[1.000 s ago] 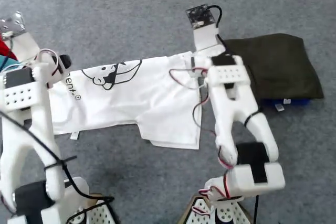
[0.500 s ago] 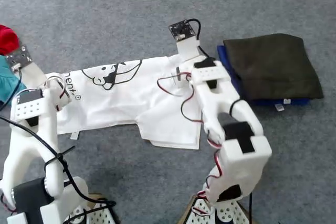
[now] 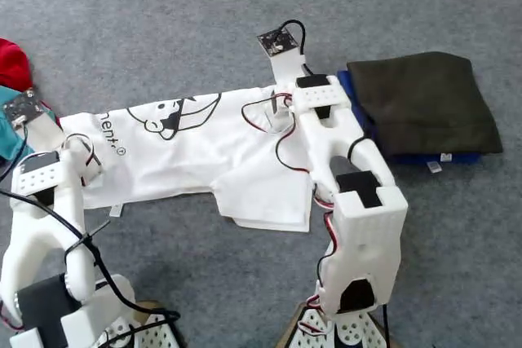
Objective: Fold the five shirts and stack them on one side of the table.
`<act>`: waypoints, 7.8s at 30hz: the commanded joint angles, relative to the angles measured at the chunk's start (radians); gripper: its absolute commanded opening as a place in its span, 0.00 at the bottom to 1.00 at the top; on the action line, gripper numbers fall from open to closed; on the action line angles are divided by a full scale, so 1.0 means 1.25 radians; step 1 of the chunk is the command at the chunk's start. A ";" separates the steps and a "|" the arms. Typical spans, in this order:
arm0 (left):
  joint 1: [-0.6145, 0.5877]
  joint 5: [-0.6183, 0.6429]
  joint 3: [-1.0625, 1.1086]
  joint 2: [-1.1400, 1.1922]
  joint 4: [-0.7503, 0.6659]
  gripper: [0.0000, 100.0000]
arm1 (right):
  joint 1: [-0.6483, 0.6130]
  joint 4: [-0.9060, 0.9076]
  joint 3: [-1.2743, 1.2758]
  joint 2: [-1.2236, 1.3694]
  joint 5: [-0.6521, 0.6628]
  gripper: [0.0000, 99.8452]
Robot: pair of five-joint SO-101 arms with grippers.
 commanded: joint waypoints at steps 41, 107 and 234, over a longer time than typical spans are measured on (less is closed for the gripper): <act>-0.164 -0.092 -0.153 0.169 0.011 0.03 | 0.002 -0.001 -0.041 -0.002 0.026 0.01; -0.061 -0.113 -0.157 0.209 0.182 0.03 | 0.005 0.002 -0.040 -0.001 0.028 0.01; -0.087 -0.045 0.284 -0.399 -0.174 0.03 | -0.139 0.577 -0.525 0.152 0.778 0.02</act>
